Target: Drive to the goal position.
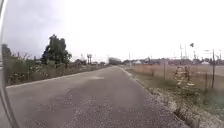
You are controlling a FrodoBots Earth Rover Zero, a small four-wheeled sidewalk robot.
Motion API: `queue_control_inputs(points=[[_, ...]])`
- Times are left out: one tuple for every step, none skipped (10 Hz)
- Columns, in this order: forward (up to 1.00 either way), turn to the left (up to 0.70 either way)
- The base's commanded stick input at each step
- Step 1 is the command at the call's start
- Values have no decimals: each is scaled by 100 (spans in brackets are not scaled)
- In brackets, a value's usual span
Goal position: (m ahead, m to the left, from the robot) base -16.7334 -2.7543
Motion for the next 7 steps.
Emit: queue_control_inputs(points=[[8, 0], [8, 0], [8, 0], [8, 0], [8, 0], [8, 0], [8, 0]])
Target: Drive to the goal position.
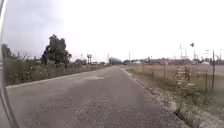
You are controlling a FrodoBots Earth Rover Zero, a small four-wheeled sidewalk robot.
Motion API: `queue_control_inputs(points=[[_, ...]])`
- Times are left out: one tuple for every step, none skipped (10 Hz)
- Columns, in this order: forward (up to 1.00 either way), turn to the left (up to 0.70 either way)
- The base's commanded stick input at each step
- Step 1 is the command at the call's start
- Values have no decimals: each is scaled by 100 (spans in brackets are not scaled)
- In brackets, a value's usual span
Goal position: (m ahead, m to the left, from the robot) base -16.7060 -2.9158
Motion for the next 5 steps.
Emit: queue_control_inputs(points=[[8, 0], [8, 0], [8, 0], [8, 0], [8, 0]])
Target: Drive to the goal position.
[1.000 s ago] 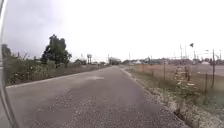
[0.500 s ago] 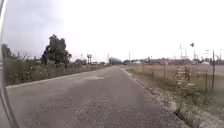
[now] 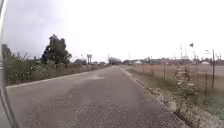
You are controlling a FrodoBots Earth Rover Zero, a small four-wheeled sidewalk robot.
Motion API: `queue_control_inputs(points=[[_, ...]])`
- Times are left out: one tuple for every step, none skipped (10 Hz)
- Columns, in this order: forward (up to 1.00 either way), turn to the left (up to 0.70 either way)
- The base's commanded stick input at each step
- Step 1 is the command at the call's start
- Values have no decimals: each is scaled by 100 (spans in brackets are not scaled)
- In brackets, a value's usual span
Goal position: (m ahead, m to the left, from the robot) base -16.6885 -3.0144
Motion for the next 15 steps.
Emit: queue_control_inputs(points=[[3, 0], [-10, 0], [-33, 0], [-57, 0], [-70, 0], [-43, 0], [8, 0], [19, 0], [29, 0], [43, 0], [70, 0], [70, 0], [70, 1], [70, 3], [70, 4]])
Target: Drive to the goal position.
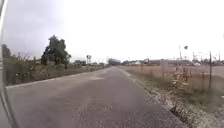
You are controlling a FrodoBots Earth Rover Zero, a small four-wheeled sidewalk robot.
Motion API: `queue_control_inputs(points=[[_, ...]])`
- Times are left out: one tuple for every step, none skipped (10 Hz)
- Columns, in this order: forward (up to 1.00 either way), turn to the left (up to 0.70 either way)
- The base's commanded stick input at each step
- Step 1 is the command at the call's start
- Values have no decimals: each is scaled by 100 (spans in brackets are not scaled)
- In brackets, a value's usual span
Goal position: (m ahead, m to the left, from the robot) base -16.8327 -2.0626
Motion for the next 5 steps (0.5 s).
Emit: queue_control_inputs(points=[[70, 19], [70, 35], [70, 35], [70, 35], [70, 35]])
